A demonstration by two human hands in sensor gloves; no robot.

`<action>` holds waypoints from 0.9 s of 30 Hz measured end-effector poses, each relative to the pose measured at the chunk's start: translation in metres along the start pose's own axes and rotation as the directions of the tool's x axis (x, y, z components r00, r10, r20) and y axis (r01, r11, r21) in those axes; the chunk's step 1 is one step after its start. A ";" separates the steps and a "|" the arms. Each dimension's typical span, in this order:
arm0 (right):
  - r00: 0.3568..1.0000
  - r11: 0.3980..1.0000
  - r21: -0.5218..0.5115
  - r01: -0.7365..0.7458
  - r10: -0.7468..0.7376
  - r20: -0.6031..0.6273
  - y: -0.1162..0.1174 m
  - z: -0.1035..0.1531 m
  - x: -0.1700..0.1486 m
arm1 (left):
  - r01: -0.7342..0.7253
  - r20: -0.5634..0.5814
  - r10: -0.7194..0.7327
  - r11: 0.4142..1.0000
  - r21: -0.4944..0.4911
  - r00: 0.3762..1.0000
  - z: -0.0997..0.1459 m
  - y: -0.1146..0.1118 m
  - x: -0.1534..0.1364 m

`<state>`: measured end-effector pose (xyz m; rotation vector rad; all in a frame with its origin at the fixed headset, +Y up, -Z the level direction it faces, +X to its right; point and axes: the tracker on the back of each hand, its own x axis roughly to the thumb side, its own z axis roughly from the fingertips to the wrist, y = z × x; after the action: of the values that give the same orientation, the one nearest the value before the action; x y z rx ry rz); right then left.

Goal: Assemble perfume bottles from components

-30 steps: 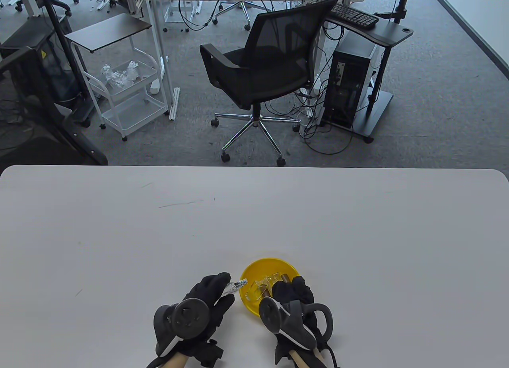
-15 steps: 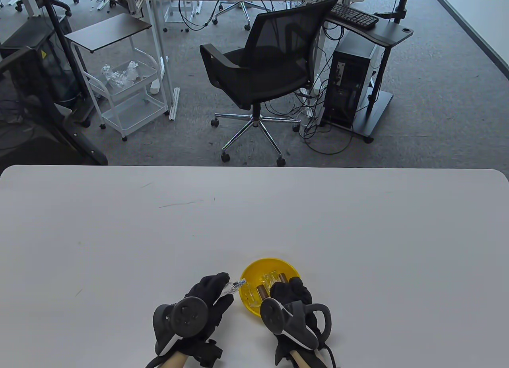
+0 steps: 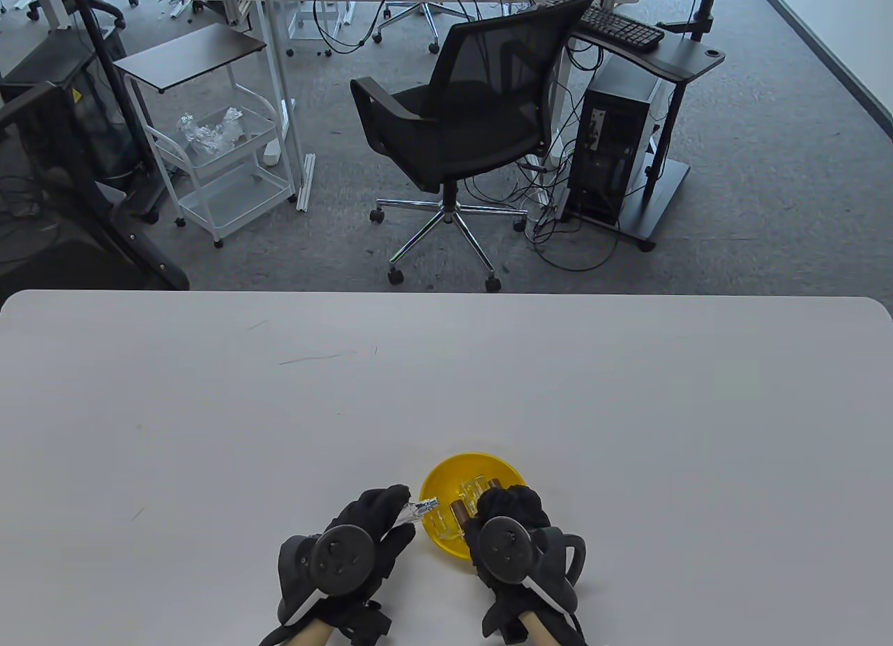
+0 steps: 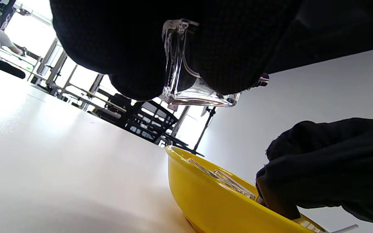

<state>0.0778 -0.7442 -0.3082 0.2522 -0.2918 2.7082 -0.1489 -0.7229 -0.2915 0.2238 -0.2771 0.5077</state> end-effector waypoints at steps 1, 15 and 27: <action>1.000 1.000 -0.008 0.018 -0.018 -0.001 -0.002 0.000 -0.001 | -0.001 0.001 0.001 1.000 -0.002 1.000 0.000 0.000 0.000; 0.950 0.950 -0.072 0.305 -0.298 0.094 -0.031 0.005 -0.015 | 0.005 0.014 -0.004 0.999 -0.035 1.000 0.001 -0.007 0.005; 0.874 0.898 0.118 0.424 -0.440 0.206 -0.043 0.007 -0.019 | -0.034 0.046 0.034 0.999 -0.017 0.998 0.003 -0.002 0.015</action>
<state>0.1139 -0.7144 -0.2989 0.5787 -0.1783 2.2457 -0.1360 -0.7187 -0.2842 0.2154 -0.3306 0.5342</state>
